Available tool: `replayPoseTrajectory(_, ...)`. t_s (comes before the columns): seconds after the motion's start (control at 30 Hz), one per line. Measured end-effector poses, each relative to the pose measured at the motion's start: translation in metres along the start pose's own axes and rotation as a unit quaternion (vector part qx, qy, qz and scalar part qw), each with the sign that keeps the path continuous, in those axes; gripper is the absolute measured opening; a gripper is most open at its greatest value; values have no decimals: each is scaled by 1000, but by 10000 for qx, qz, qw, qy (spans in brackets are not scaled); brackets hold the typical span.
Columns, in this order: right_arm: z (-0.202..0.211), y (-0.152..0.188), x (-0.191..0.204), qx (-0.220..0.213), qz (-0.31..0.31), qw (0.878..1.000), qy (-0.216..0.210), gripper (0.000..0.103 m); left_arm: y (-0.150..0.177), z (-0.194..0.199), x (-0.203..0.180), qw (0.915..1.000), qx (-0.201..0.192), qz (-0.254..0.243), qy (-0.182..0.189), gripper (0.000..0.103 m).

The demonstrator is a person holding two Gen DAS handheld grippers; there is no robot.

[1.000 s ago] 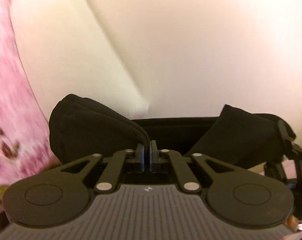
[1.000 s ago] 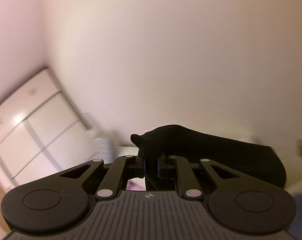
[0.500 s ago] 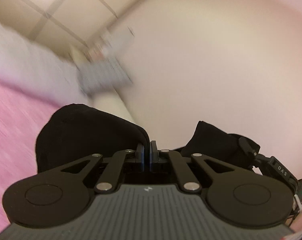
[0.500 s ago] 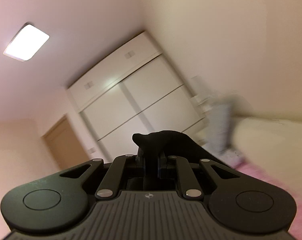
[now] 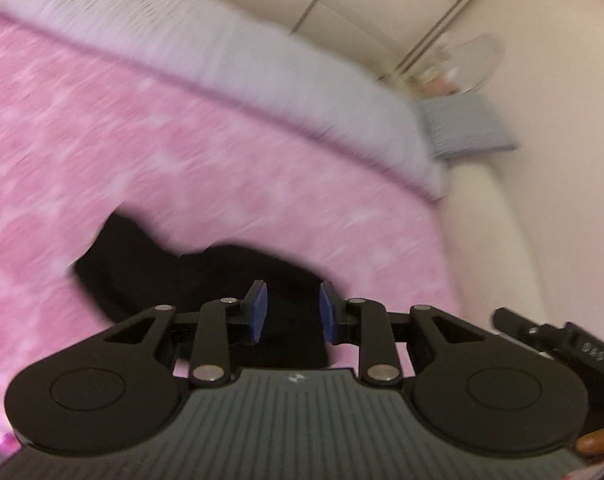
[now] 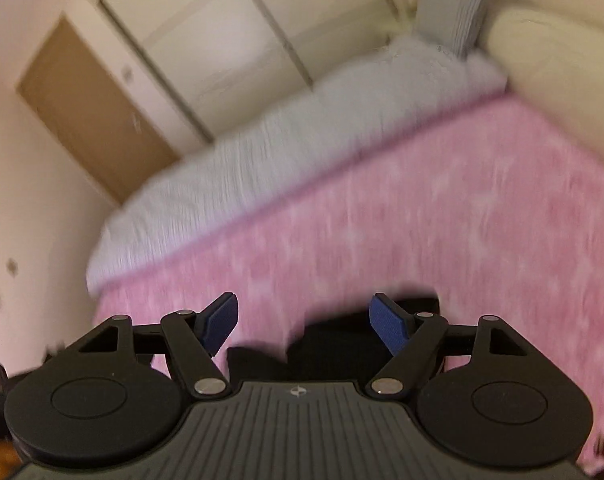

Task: Fold clothes
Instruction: 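Carry the black garment to the pink bedspread and release both grippers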

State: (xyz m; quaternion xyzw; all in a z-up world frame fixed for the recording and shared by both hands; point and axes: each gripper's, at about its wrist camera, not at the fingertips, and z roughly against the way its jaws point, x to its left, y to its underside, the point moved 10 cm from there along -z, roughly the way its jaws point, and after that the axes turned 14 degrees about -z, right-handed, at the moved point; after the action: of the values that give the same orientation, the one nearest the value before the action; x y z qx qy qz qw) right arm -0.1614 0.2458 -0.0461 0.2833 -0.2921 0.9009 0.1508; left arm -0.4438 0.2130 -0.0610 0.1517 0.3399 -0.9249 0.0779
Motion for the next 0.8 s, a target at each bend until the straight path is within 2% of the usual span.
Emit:
replayPoseTrajectory(0.13, -15, 45, 0, 540, 380, 9970, 405, 77, 58, 24, 37, 9988, 312, 107, -349, 23)
replayPoseTrajectory(0.2, -16, 61, 3, 718, 515, 9949, 478, 77, 85, 33, 41, 9980, 439, 193, -401, 24)
replayPoseTrajectory(0.3, -14, 82, 8, 932, 752, 9913, 547, 77, 103, 38, 44, 9972, 463, 253, -532, 25)
replayPoseTrajectory(0.43, 1, 97, 12, 995, 1208, 9860, 571, 77, 120, 50, 31, 9955, 522, 116, -780, 27)
replayPoseTrajectory(0.5, 12, 104, 8, 1010, 1406, 9827, 651, 78, 129, 53, 21, 9946, 567, -21, -866, 31)
replayPoseTrajectory(0.57, 22, 115, -1, 986, 1579, 9801, 692, 79, 138, 56, 11, 9934, 612, -157, -953, 31)
replayPoseTrajectory(0.8, 49, 148, -44, 1072, 1535, 9773, 996, 79, 171, 73, -25, 9889, 732, -583, -1150, 36)
